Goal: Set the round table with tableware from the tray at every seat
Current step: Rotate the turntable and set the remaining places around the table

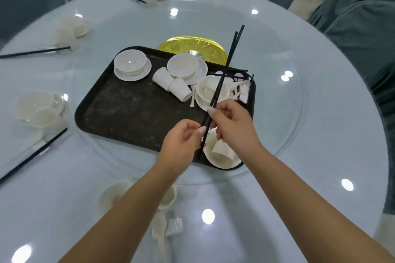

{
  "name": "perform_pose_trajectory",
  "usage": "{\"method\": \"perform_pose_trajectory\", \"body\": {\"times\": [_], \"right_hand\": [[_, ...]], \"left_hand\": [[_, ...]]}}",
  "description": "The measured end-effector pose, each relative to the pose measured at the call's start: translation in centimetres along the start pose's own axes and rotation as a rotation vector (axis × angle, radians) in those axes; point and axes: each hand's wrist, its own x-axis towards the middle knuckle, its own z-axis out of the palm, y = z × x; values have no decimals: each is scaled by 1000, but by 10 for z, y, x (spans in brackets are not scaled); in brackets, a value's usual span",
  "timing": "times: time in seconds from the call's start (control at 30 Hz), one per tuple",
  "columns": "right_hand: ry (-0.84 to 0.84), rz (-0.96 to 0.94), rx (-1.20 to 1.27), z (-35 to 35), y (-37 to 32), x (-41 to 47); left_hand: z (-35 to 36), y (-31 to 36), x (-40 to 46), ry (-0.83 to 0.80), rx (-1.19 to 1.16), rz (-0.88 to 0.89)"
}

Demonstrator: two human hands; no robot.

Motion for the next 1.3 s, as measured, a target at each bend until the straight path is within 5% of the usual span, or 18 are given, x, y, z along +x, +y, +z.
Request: {"method": "perform_pose_trajectory", "body": {"times": [0.77,1.3], "right_hand": [[-237,269,99,42,37,-120],[-382,712,-43,56,131,-189]], "left_hand": [[-45,-75,-153,-77,-217,-433],[-17,-158,-213,-89,-72,-805]]}}
